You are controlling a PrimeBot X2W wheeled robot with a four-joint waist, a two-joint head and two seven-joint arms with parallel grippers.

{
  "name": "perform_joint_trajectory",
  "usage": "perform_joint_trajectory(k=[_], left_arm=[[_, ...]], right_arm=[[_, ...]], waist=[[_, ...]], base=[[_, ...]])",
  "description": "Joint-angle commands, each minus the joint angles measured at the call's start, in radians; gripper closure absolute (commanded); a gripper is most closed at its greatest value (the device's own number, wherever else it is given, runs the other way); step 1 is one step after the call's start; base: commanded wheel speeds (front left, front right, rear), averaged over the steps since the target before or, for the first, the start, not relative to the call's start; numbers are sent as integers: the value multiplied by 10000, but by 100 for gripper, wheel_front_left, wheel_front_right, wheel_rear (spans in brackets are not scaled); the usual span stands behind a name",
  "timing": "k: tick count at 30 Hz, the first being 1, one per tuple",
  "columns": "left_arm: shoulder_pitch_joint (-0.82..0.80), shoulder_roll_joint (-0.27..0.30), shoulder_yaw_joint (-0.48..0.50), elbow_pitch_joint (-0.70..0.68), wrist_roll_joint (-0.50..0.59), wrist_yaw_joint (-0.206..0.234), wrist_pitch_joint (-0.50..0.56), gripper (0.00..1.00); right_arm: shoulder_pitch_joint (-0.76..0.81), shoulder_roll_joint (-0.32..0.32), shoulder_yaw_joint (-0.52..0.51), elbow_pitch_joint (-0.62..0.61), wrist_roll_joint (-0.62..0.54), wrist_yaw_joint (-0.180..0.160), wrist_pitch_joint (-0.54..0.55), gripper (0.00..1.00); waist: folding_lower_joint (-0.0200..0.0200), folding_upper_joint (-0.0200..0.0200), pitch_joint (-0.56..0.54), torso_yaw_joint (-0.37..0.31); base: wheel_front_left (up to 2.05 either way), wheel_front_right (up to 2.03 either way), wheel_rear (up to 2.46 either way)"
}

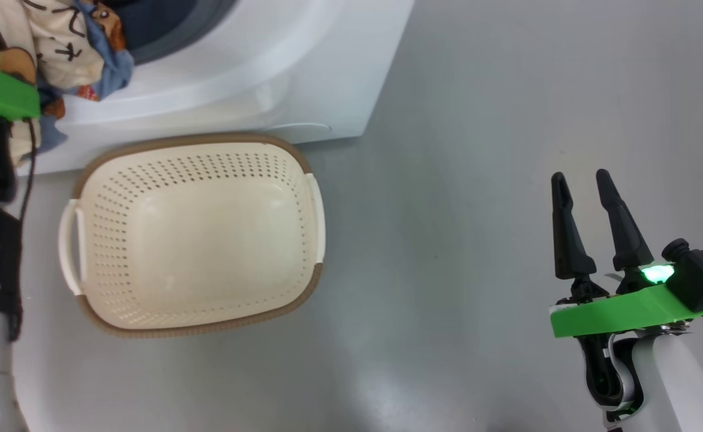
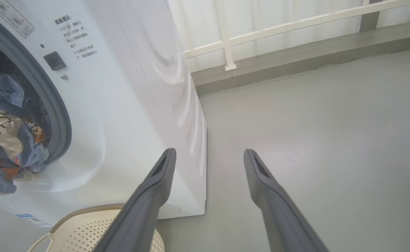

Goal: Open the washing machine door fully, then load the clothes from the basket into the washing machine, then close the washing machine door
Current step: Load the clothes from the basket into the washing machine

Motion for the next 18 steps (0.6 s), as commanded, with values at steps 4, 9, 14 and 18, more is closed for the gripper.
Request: perform_joint_trajectory(k=[4, 9, 14, 18], left_arm=[[-1145, 810, -171, 1119, -201, -21, -51, 100], [-2081, 1125, -731, 2385, -154, -21, -51, 100], [-2834, 1462, -1096, 3247, -38, -21, -51, 100], [-3539, 1917, -1268, 2850, 424, -5, -51, 100]], right_arm=[[-213, 73, 380, -284, 62, 54, -51, 0], [-393, 122, 564, -295, 126, 54, -51, 0], [-538, 135, 867, -322, 410, 54, -51, 0], [-655, 136, 1031, -373, 588, 54, -51, 0]], waist=[[0, 0, 741, -685], [0, 0, 1095, -984], [0, 0, 1327, -1285], [0, 0, 1540, -1490]], base=[[0, 0, 0], [0, 0, 0], [0, 0, 0], [0, 0, 0]])
